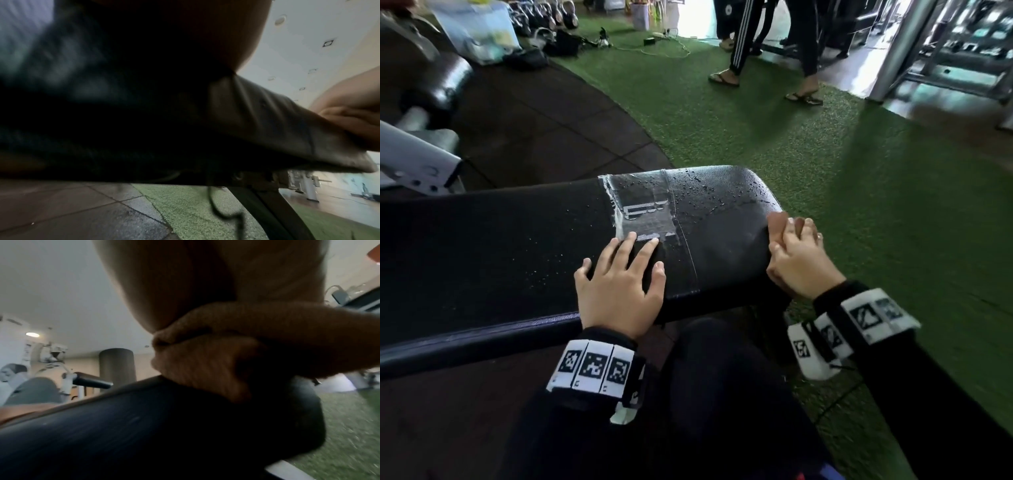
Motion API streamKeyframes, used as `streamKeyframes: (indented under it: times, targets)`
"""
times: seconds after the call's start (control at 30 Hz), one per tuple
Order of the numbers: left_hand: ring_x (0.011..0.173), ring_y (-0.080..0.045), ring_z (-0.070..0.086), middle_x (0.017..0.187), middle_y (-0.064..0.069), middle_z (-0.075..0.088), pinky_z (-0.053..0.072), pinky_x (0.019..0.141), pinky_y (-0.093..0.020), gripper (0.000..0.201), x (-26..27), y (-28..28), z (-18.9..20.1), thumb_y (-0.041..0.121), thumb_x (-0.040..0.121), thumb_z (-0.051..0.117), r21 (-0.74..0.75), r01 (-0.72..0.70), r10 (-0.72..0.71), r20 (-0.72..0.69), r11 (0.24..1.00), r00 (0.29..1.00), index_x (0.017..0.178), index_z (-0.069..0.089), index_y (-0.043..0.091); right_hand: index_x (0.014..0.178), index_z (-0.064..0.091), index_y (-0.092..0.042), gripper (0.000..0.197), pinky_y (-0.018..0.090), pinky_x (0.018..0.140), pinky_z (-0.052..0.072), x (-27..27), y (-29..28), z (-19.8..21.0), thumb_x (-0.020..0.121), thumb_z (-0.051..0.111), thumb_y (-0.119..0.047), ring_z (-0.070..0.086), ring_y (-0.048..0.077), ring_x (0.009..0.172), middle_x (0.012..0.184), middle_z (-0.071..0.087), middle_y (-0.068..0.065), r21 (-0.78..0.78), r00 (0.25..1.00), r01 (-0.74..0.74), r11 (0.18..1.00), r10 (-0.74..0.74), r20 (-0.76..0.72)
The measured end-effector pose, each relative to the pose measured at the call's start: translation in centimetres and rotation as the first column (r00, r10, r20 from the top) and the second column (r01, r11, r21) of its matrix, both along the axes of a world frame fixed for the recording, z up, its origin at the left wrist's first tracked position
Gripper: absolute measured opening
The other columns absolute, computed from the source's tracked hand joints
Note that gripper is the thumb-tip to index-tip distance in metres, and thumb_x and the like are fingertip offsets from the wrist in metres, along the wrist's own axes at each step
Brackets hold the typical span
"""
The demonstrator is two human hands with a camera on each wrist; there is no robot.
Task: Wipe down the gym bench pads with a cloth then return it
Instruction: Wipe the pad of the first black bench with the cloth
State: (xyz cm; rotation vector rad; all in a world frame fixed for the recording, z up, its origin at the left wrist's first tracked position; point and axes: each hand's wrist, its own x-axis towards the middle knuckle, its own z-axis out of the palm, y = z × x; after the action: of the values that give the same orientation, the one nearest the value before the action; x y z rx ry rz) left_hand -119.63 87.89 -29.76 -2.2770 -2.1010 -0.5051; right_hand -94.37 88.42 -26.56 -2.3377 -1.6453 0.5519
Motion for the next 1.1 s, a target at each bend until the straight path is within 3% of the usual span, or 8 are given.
streamKeyframes:
  times: [0.13,0.23,0.3,0.4,0.6,0.8,0.97,1.1]
  targets:
    - [0.145,-0.010,0.008,0.157,0.010,0.018,0.006,0.113,-0.047,0.057,-1.1,0.5,0.2,0.066,0.088,0.008,-0.071,-0.002,-0.002,-0.054,0.997,0.999,0.142,0.020,0.052,0.149,0.015,-0.009,0.058,0.024,0.112,0.006,2.4,1.7,0.7,0.099,0.038,-0.028,0.007,0.022,0.145,0.157,0.009,0.013,0.019,0.982,-0.020,1.000,0.023,-0.186]
    - [0.146,-0.015,0.000,0.159,0.009,0.008,0.000,0.115,-0.050,0.064,-1.3,0.6,0.1,0.070,0.084,0.002,-0.106,-0.028,0.020,-0.069,0.994,0.997,0.145,0.011,0.051,0.149,0.019,-0.010,0.058,0.029,0.110,0.028,3.5,1.7,0.6,0.098,0.043,-0.026,0.042,0.017,0.127,0.151,0.028,0.007,0.027,0.961,-0.060,0.998,0.065,-0.267]
    - [0.146,-0.015,0.000,0.159,0.010,0.008,0.000,0.115,-0.050,0.066,-1.0,0.6,0.2,0.071,0.081,0.000,-0.099,-0.032,0.025,-0.064,0.995,0.998,0.144,0.010,0.052,0.146,0.027,-0.009,0.054,0.015,0.075,0.047,3.9,1.7,0.6,0.097,0.045,-0.021,0.056,0.004,0.079,0.113,0.056,0.004,0.029,0.919,-0.041,0.999,0.049,-0.392]
    - [0.146,-0.015,0.002,0.159,0.011,0.009,0.001,0.115,-0.049,0.067,-0.9,0.6,0.3,0.071,0.080,0.003,-0.089,-0.044,0.039,-0.054,0.995,0.998,0.144,0.012,0.052,0.143,0.033,-0.011,0.047,0.009,0.038,0.035,4.7,2.8,1.2,0.098,0.045,-0.012,0.042,-0.003,0.037,0.065,0.044,-0.002,-0.039,0.844,-0.032,0.999,0.006,-0.536]
    - [0.146,-0.014,0.005,0.157,0.012,0.014,0.003,0.116,-0.049,0.068,-0.8,0.7,0.1,0.072,0.080,0.007,-0.063,-0.056,0.054,-0.026,0.996,0.998,0.144,0.018,0.050,0.142,0.035,-0.025,0.043,0.009,0.038,0.035,4.4,8.8,2.5,0.100,0.041,-0.017,0.038,-0.002,0.039,0.068,0.036,-0.003,-0.168,0.848,-0.078,0.983,-0.023,-0.529]
    - [0.145,-0.014,0.010,0.156,0.013,0.020,0.005,0.116,-0.048,0.066,-0.6,0.5,0.2,0.071,0.081,0.012,-0.052,-0.082,0.081,-0.012,0.995,0.997,0.142,0.023,0.051,0.144,0.029,-0.003,0.046,0.009,0.044,0.038,3.2,15.0,4.2,0.100,0.038,-0.010,0.048,-0.005,0.044,0.074,0.036,-0.011,-0.209,0.905,-0.159,0.965,0.058,-0.421]
    - [0.145,-0.013,0.009,0.156,0.015,0.019,0.003,0.117,-0.047,0.065,-0.3,0.6,0.3,0.071,0.080,0.013,-0.046,-0.096,0.097,0.009,0.994,0.995,0.141,0.023,0.052,0.090,0.044,-0.037,0.027,0.007,0.032,0.030,4.0,15.5,3.9,0.103,0.031,-0.018,0.044,-0.001,0.029,0.036,0.047,-0.019,-0.170,0.880,-0.266,0.949,0.168,-0.443]
    - [0.146,-0.013,0.007,0.156,0.015,0.018,0.000,0.116,-0.047,0.065,-0.2,0.6,0.3,0.072,0.080,0.013,-0.043,-0.103,0.104,0.014,0.994,0.994,0.142,0.022,0.052,0.120,0.022,-0.049,0.036,0.019,0.032,0.034,5.2,13.9,4.1,0.103,0.029,-0.018,0.043,0.018,0.031,0.046,0.049,0.006,-0.271,0.890,-0.403,0.874,0.305,-0.339]
